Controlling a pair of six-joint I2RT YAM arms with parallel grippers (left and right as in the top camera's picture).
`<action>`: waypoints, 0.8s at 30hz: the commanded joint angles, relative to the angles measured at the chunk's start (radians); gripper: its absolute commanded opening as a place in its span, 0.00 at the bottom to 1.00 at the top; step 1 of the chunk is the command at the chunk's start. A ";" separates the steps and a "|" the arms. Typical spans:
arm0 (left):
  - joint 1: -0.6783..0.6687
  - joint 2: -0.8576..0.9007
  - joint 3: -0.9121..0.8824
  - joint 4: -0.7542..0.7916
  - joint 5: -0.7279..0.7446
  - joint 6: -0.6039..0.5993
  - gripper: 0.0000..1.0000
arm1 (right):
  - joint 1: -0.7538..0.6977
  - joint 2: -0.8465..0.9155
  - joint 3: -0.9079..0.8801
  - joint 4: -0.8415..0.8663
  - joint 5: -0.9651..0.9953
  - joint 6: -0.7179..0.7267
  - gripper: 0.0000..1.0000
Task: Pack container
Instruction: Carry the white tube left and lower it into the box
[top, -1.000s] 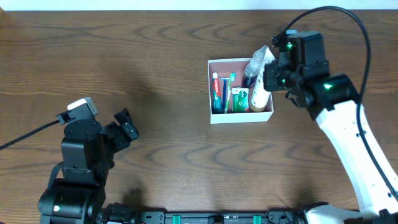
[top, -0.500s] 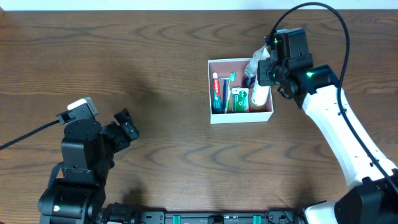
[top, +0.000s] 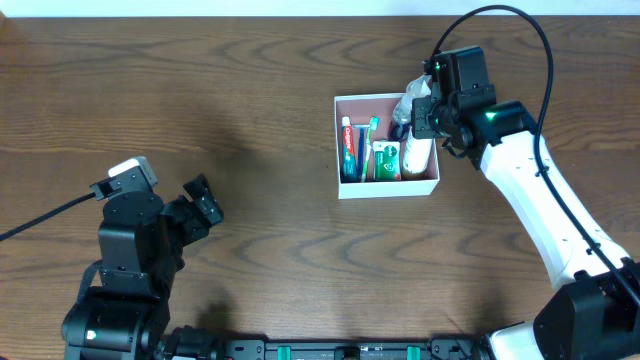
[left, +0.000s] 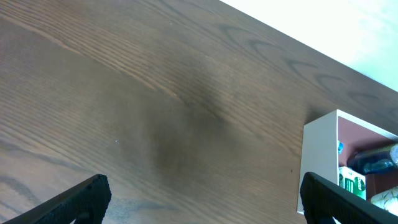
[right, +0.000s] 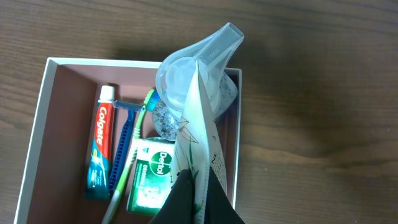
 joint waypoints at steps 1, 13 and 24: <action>0.003 0.000 0.001 0.001 -0.005 -0.009 0.98 | 0.013 -0.006 0.016 0.008 0.006 0.019 0.01; 0.003 0.000 0.001 0.001 -0.005 -0.009 0.98 | 0.013 -0.006 0.016 -0.007 0.007 0.019 0.13; 0.003 0.000 0.001 0.001 -0.005 -0.009 0.98 | 0.013 -0.043 0.016 -0.008 0.006 0.019 0.13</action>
